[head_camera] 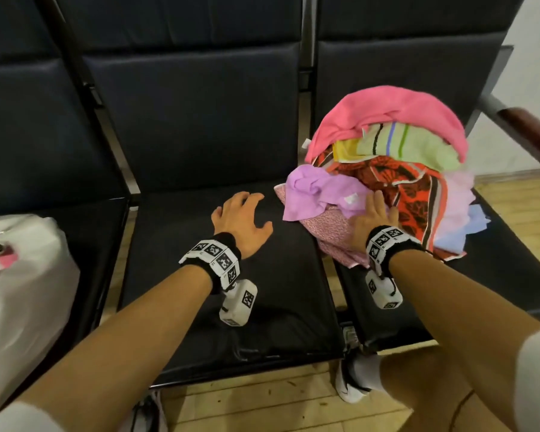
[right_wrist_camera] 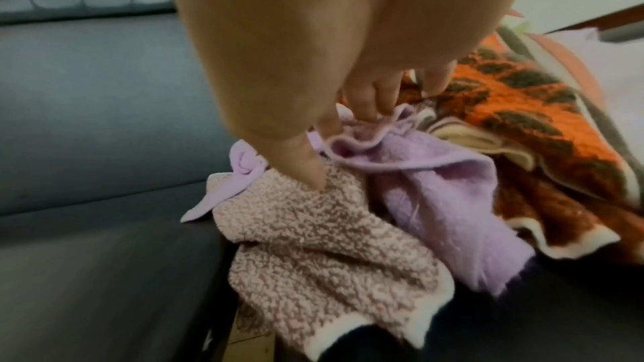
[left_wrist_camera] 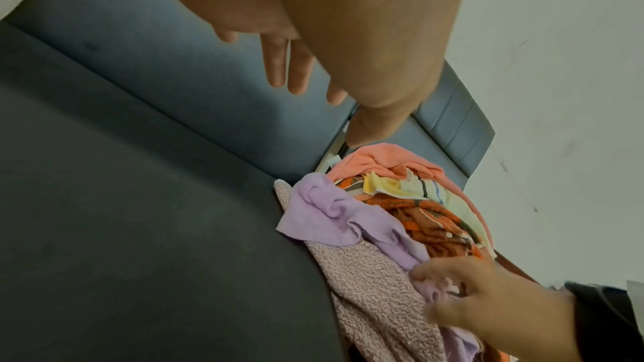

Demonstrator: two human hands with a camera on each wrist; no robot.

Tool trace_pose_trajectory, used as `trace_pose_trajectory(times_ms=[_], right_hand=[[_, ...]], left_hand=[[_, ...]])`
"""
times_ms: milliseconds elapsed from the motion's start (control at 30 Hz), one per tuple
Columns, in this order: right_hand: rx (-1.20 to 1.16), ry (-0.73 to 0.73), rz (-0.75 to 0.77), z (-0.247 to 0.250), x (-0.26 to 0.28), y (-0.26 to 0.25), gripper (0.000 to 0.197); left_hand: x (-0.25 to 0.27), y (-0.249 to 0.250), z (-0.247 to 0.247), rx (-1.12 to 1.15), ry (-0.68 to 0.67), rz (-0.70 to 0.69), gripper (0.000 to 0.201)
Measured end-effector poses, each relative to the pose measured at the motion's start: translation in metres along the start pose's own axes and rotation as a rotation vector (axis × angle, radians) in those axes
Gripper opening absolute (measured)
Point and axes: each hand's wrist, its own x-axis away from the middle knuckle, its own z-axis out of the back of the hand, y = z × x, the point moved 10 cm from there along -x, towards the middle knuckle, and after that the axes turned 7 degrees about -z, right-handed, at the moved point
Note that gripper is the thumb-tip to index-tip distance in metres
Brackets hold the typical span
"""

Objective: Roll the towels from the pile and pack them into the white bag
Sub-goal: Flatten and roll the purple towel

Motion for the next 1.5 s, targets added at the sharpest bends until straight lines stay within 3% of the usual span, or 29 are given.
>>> trace_pose_trajectory(times_ms=[100, 200, 300, 400, 500, 667, 733, 767, 833, 900, 1033, 1133, 1200, 1300, 1467, 1500], right_hand=[[-0.132, 0.034, -0.032, 0.008, 0.002, 0.008, 0.049], [-0.332, 0.242, 0.094, 0.042, 0.01, -0.01, 0.028], [-0.564, 0.329, 0.248, 0.079, 0.031, -0.038, 0.022], [-0.679, 0.331, 0.336, 0.117, 0.057, -0.071, 0.018], [-0.736, 0.378, 0.542, 0.148, 0.087, -0.113, 0.018], [-0.662, 0.217, 0.722, 0.175, 0.14, -0.17, 0.025], [-0.699, 0.206, 0.751, 0.188, 0.158, -0.182, 0.023], [-0.706, 0.212, 0.764, 0.194, 0.166, -0.188, 0.021], [-0.715, 0.245, 0.778, 0.205, 0.178, -0.196, 0.018], [-0.755, 0.272, 0.767, 0.214, 0.183, -0.198, 0.02], [-0.775, 0.224, 0.681, 0.208, 0.181, -0.202, 0.031], [-0.581, 0.197, 0.621, 0.188, 0.182, -0.212, 0.016], [-0.557, 0.192, 0.59, 0.179, 0.184, -0.216, 0.029], [-0.586, 0.228, 0.574, 0.178, 0.182, -0.223, 0.03], [-0.615, 0.327, 0.517, 0.2, 0.184, -0.223, 0.004], [-0.635, 0.324, 0.522, 0.204, 0.186, -0.224, 0.013]], left_hand=[[0.001, -0.004, -0.003, 0.001, -0.018, 0.007, 0.063], [0.003, -0.008, 0.002, 0.016, -0.013, 0.008, 0.062], [0.006, -0.008, 0.013, 0.033, 0.004, 0.006, 0.063], [0.012, -0.009, 0.03, 0.065, 0.031, -0.006, 0.069], [0.021, -0.008, 0.051, 0.099, 0.053, -0.046, 0.079], [0.046, -0.01, 0.091, 0.255, 0.112, -0.111, 0.106], [0.056, -0.009, 0.105, 0.35, 0.113, -0.151, 0.099], [0.061, -0.007, 0.112, 0.38, 0.115, -0.18, 0.081], [0.07, -0.004, 0.127, 0.356, 0.124, -0.23, 0.036], [0.079, -0.008, 0.144, 0.288, 0.172, -0.251, 0.019], [0.097, -0.028, 0.182, 0.262, 0.346, -0.245, 0.023], [0.114, -0.033, 0.214, 0.268, 0.474, -0.271, 0.023], [0.123, -0.043, 0.234, 0.289, 0.56, -0.246, 0.017], [0.133, -0.073, 0.248, 0.257, 0.583, -0.109, 0.004], [0.148, -0.106, 0.248, 0.326, 0.593, 0.022, 0.014], [0.149, -0.104, 0.248, 0.348, 0.595, 0.014, 0.015]])
